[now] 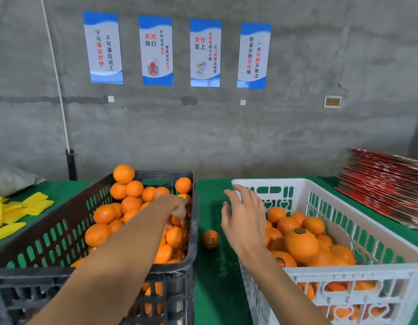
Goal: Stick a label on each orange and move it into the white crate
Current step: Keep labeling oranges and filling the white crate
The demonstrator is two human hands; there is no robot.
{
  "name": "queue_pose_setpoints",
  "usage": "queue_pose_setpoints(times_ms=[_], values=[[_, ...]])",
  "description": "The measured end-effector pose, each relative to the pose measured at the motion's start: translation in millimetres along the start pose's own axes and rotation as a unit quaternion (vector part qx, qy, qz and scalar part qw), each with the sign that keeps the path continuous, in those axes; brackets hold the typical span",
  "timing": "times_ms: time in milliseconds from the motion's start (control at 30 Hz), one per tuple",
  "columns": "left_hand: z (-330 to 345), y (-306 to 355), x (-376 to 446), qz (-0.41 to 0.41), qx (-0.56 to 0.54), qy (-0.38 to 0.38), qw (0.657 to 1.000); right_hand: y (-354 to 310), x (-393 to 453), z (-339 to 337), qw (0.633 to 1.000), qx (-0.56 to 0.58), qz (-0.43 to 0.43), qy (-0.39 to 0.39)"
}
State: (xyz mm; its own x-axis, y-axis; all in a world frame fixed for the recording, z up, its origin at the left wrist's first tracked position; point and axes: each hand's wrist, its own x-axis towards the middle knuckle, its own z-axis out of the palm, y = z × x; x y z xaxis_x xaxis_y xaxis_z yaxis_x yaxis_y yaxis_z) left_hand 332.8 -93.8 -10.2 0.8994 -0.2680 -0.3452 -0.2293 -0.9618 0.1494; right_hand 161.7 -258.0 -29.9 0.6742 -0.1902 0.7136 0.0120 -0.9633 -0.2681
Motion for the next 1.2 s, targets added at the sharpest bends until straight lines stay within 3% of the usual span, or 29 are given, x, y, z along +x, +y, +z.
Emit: queue_pose_setpoints(times_ms=[100, 200, 300, 400, 533, 700, 867, 1000, 1200], values=[[-5.3, -12.3, -8.7, 0.002, -0.114, -0.007, 0.993, 0.3, -0.9, 2.3, 1.0, 0.005, 0.002, -0.011], [-18.3, -14.8, -25.4, 0.015, -0.138, 0.01, 0.99, 0.7, 1.8, 1.8, 0.998, 0.036, 0.016, -0.044], [-35.7, -3.0, -50.5, 0.05, -0.17, 0.098, 0.979, 1.8, 0.7, -1.3, 0.993, 0.09, 0.005, -0.082], [-35.6, 3.8, -91.5, 0.084, -0.119, 0.2, 0.969, -3.2, -4.7, -10.5, 0.979, 0.164, -0.025, -0.119], [1.1, 2.8, -146.1, 0.09, -0.091, 0.267, 0.955, -17.9, -22.9, -24.4, 0.963, 0.227, -0.045, -0.135], [41.9, -3.8, -186.8, 0.065, -0.069, 0.261, 0.961, -12.5, -82.6, -36.4, 0.952, 0.261, -0.055, -0.15], [50.2, -6.9, -198.9, 0.04, -0.133, 0.179, 0.974, 21.4, -179.0, -26.0, 0.926, 0.214, -0.078, -0.3], [47.4, -4.6, -200.2, 0.028, -0.122, 0.171, 0.977, 38.0, -224.1, -14.6, 0.884, 0.197, -0.101, -0.411], [45.8, -2.8, -198.0, 0.004, -0.089, 0.131, 0.987, 46.1, -253.7, -0.1, 0.843, 0.163, -0.14, -0.494]])
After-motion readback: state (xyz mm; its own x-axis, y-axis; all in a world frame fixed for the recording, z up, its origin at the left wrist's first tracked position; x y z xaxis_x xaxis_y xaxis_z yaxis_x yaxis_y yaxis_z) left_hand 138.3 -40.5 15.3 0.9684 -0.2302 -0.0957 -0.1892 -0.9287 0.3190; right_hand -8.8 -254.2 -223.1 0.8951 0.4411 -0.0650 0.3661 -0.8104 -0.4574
